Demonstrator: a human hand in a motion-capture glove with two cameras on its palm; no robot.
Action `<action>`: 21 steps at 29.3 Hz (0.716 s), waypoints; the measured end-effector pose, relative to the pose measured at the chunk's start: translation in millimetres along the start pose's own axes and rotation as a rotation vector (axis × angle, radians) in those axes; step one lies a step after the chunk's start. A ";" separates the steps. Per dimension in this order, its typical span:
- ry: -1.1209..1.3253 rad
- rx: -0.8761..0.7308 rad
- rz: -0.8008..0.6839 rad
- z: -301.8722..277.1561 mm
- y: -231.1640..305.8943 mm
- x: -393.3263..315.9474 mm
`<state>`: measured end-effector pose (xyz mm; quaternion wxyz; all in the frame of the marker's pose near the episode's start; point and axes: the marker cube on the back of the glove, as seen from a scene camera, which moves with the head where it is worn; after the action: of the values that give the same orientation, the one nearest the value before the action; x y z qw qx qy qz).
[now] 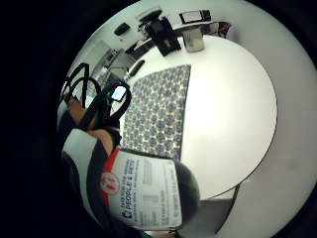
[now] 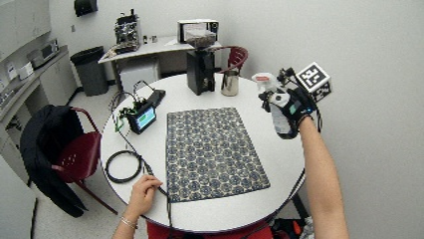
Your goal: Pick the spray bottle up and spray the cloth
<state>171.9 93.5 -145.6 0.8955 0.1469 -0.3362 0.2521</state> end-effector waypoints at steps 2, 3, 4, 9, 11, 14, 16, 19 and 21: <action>0.037 -0.089 0.019 32.4 -0.8 15.9; 0.046 -0.131 0.026 46.0 -0.8 25.1; 0.052 -0.165 0.033 56.1 -0.6 32.1; 0.087 -0.152 0.021 47.0 -6.6 18.2; 0.092 -0.111 0.009 30.4 -8.2 2.5; 0.110 -0.100 0.027 28.7 -4.7 -4.3; 0.121 -0.131 0.058 46.4 -2.7 7.0; 0.113 -0.186 0.102 73.3 -3.5 28.2; 0.091 -0.214 0.118 87.1 -4.1 32.1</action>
<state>148.9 63.7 -60.6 0.9039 0.0191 -0.3283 0.2736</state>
